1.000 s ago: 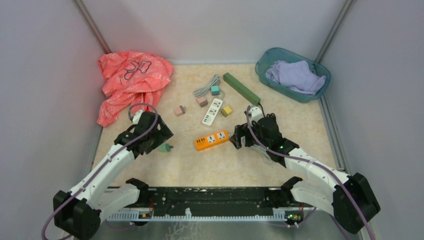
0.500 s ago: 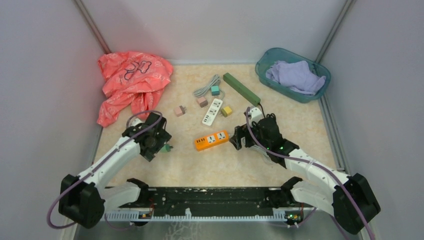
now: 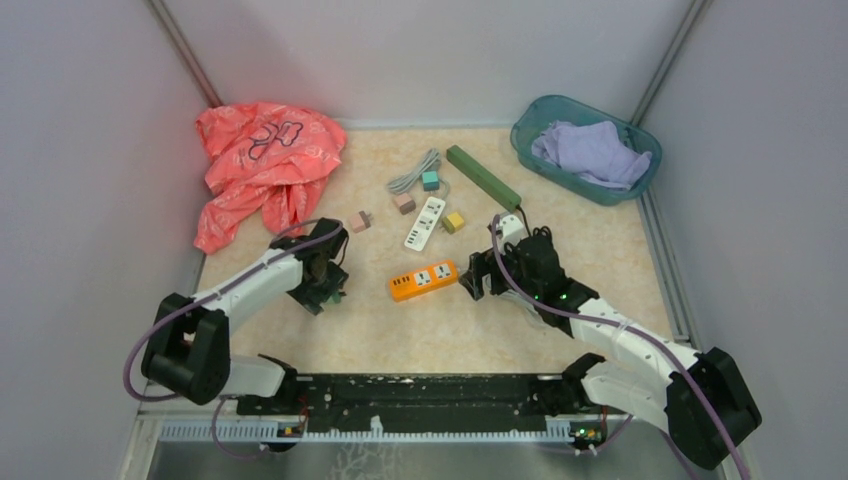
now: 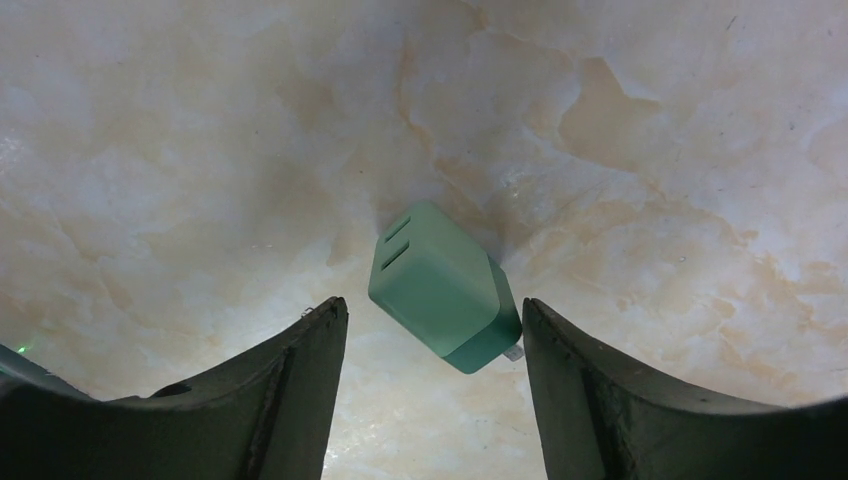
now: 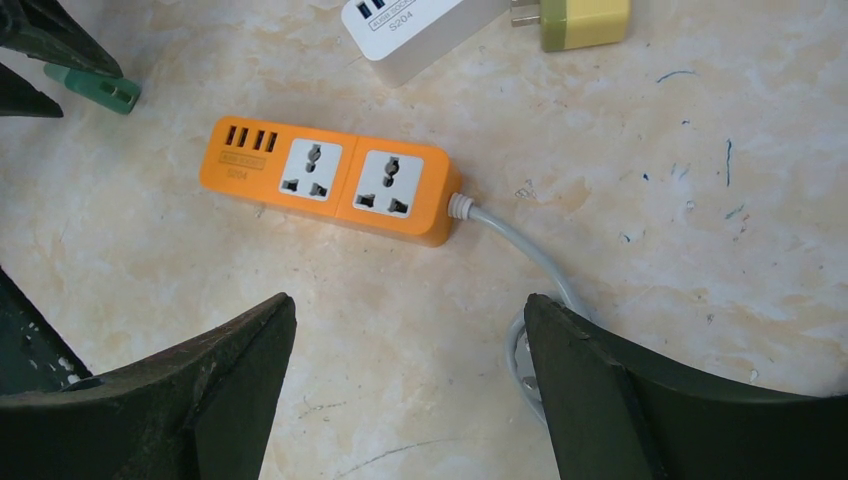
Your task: Insert the plug
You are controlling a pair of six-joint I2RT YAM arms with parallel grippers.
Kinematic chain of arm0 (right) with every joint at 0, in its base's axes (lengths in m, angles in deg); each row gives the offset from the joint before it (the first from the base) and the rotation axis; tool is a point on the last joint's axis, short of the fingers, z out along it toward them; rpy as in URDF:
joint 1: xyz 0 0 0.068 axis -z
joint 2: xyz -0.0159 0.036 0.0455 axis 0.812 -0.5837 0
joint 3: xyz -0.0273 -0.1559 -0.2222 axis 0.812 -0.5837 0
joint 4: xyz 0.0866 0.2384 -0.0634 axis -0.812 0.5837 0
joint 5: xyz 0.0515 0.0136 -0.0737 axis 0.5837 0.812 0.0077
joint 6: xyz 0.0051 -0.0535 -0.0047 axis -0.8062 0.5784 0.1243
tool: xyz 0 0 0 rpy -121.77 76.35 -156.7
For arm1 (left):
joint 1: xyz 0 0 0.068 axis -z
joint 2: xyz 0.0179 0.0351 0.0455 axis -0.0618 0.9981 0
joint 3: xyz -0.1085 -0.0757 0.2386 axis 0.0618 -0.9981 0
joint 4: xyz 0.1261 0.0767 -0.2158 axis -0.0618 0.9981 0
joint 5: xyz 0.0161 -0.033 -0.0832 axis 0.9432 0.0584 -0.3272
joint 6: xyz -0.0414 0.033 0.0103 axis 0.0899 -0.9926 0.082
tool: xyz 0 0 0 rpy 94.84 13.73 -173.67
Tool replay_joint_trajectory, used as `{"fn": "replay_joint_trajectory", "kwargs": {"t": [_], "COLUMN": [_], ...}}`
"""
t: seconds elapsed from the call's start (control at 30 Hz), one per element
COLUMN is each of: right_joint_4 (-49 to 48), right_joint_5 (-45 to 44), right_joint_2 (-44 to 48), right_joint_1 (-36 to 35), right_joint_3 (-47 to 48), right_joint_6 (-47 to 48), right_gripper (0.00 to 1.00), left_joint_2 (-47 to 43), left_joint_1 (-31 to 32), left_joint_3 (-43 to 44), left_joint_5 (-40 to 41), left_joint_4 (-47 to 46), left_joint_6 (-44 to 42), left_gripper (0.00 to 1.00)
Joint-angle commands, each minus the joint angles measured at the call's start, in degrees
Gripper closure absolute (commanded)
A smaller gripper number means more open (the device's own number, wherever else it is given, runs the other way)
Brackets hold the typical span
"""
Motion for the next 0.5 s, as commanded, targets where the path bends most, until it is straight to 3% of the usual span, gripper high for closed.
{"fn": "replay_joint_trajectory", "kwargs": {"t": [0.0, 0.47], "right_joint_4": [-3.2, -2.1], "right_joint_5": [0.8, 2.9], "right_joint_2": [0.7, 0.9], "right_joint_1": [-0.8, -0.8], "right_joint_3": [0.2, 0.9], "right_joint_6": [0.9, 0.2], "right_gripper": [0.16, 0.16], "left_joint_2": [2.3, 4.7], "left_joint_1": [-0.1, -0.1], "left_joint_3": [0.7, -2.5], "left_joint_5": [-0.9, 2.5], "left_joint_4": [-0.9, -6.8], "left_joint_6": [5.7, -0.8], "left_gripper": [0.31, 0.47]}}
